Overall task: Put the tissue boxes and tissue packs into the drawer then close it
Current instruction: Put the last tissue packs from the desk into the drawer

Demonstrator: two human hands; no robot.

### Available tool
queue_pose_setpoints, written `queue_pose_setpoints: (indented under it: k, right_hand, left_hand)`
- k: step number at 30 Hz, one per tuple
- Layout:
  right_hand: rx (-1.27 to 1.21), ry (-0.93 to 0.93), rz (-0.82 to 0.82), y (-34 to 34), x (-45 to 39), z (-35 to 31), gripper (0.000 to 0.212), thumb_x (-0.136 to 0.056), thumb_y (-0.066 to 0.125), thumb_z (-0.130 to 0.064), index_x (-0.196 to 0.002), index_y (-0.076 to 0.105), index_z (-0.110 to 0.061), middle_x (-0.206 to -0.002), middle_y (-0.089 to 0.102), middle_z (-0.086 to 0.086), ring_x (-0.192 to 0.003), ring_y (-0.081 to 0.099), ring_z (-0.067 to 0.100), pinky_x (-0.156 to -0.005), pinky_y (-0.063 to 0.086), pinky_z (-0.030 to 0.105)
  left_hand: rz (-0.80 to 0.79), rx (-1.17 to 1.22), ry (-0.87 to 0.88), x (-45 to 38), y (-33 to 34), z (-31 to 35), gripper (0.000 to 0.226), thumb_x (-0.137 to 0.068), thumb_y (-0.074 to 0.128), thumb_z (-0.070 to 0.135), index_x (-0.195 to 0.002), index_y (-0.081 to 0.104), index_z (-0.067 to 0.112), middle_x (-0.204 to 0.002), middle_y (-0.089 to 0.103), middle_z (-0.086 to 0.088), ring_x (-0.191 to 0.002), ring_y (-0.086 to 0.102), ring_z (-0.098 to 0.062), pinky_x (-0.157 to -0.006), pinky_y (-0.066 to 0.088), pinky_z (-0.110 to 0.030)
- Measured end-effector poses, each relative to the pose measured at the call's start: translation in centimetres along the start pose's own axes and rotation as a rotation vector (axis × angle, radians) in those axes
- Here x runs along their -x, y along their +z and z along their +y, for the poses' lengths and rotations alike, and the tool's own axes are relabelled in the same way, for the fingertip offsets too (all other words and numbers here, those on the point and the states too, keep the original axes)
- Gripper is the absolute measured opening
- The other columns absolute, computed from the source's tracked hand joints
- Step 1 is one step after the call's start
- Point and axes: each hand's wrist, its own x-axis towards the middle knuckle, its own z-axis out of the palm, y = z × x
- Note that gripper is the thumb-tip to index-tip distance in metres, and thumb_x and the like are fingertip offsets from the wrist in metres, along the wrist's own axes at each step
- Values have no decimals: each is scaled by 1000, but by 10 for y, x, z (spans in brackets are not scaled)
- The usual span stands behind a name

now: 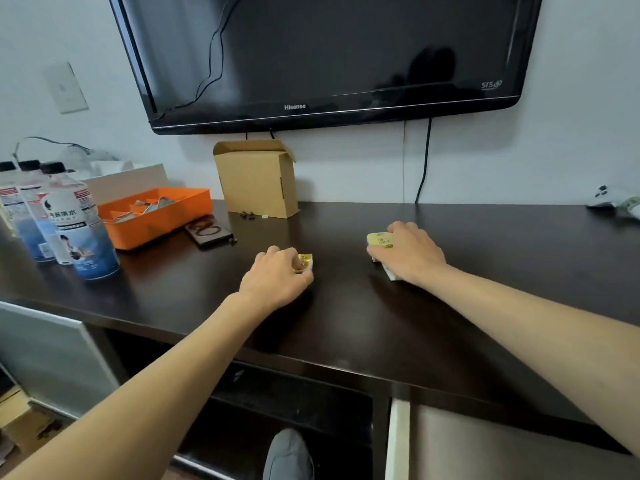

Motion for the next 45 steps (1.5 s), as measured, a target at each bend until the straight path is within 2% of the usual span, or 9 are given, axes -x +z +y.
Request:
queue_pose_setpoints:
  k: [8, 15, 20, 26, 30, 35, 38, 42, 45]
  right_hand:
    - [-19, -8, 119, 8, -13, -4, 57, -86, 72, -32, -138, 53, -19, -138, 55, 7, -123, 58, 32, -84, 42, 38]
    - [-170, -146, 129, -45, 56, 27, 50, -86, 70, -36, -132, 55, -27, -136, 55, -4, -120, 59, 25, -90, 48, 41]
    - [-77, -159, 109, -91, 121, 75, 49, -81, 67, -46, -127, 53, -36, -133, 54, -10, -114, 60, 20, -85, 51, 40]
    - [106, -6, -10, -120, 170, 125, 46, -80, 62, -67, -113, 51, -38, -129, 48, -9, -109, 60, 25, -80, 45, 41]
    - [73, -50, -136, -136, 183, 138, 62, -69, 53, -83, -112, 59, -38, -131, 48, -12, -113, 58, 20, -94, 48, 43]
    - [-43, -189, -250, -147, 183, 145, 35, -78, 81, -47, -104, 65, -30, -127, 54, -8, -88, 62, 12, -81, 52, 32]
    - [-6, -216, -295, -150, 177, 143, 33, -78, 83, -37, -103, 64, -29, -120, 53, -16, -78, 54, -4, -70, 39, 15]
    - [-29, -166, -278, -149, 169, 140, 21, -78, 82, -26, -88, 65, -33, -82, 57, -11, -66, 53, 6, -58, 36, 20]
    - [-28, -177, -242, -150, 178, 137, 26, -75, 85, -27, -90, 64, -32, -79, 55, -14, -66, 53, 3, -53, 37, 10]
  left_hand:
    - [51, 81, -29, -1, 0, 6, 17, -74, 73, 39, -83, 63, 29, -120, 56, -7, -102, 58, -32, -78, 41, -31]
    - [-11, 341, 134, 58, -2, 44, 53, -64, 80, 29, -112, 56, 31, -124, 45, 4, -102, 54, -17, -84, 45, -26]
    - [-76, 510, 348, 106, 0, 99, 74, -65, 77, 16, -128, 45, 35, -129, 39, 13, -104, 46, 5, -85, 40, -8]
    - [-381, 546, 477, 130, 13, 159, 95, -66, 72, 3, -147, 32, 31, -147, 31, 7, -136, 35, -9, -109, 41, -29]
    - [-402, 441, 467, 134, 19, 171, 98, -66, 81, 29, -150, 31, 34, -151, 33, 8, -139, 35, -11, -111, 40, -39]
    - [-297, 234, 423, 136, 16, 166, 82, -64, 76, 53, -138, 47, 30, -129, 58, 8, -115, 57, -12, -98, 49, -39]
    - [-282, 215, 409, 139, 12, 162, 68, -71, 76, 40, -133, 51, 31, -124, 62, 7, -111, 59, -15, -96, 50, -38]
    - [-336, 337, 433, 151, 6, 158, 72, -72, 78, 15, -137, 48, 26, -125, 59, 7, -114, 58, -10, -90, 50, -20]
    - [-400, 419, 465, 172, -2, 151, 75, -73, 78, 8, -137, 45, 29, -130, 56, 11, -116, 56, -2, -87, 45, -6]
